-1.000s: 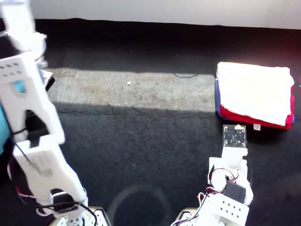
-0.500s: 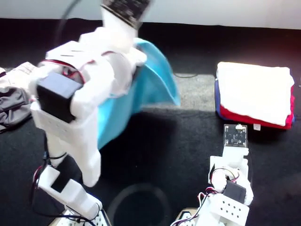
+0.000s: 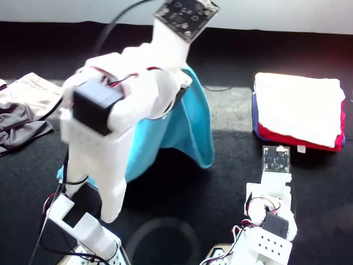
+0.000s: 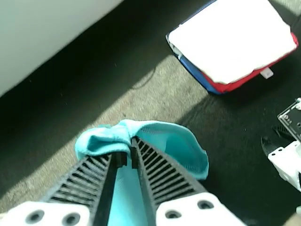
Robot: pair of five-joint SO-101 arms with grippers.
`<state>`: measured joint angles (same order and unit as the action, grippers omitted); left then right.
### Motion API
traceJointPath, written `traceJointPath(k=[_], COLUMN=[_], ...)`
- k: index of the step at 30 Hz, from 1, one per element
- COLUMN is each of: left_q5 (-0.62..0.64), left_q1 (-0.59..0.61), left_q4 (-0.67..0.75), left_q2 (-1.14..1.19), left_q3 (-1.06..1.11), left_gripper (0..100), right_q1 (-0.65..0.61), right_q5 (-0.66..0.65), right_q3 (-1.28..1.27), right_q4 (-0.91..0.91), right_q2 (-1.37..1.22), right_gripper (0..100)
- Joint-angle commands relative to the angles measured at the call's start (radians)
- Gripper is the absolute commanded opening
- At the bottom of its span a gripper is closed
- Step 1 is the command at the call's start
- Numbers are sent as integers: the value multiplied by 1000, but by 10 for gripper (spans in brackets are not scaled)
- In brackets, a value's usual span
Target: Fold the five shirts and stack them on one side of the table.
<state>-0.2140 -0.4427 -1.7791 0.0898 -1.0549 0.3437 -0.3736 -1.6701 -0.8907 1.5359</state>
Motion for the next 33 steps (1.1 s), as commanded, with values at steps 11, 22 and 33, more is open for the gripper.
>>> traceJointPath(k=[11, 22, 33], left_q5=[-2, -6, -203], left_q1=[265, 883, 1488], left_q4=[3, 3, 132], left_q2=[-84, -180, -93], left_q3=[245, 300, 742], left_gripper=[228, 220, 220], right_q1=[8, 5, -318], right_q5=[-6, -6, -8], right_q3=[-93, -84, 544], right_q4=[18, 18, -165], right_q2=[7, 7, -352], right_gripper=[113, 113, 113])
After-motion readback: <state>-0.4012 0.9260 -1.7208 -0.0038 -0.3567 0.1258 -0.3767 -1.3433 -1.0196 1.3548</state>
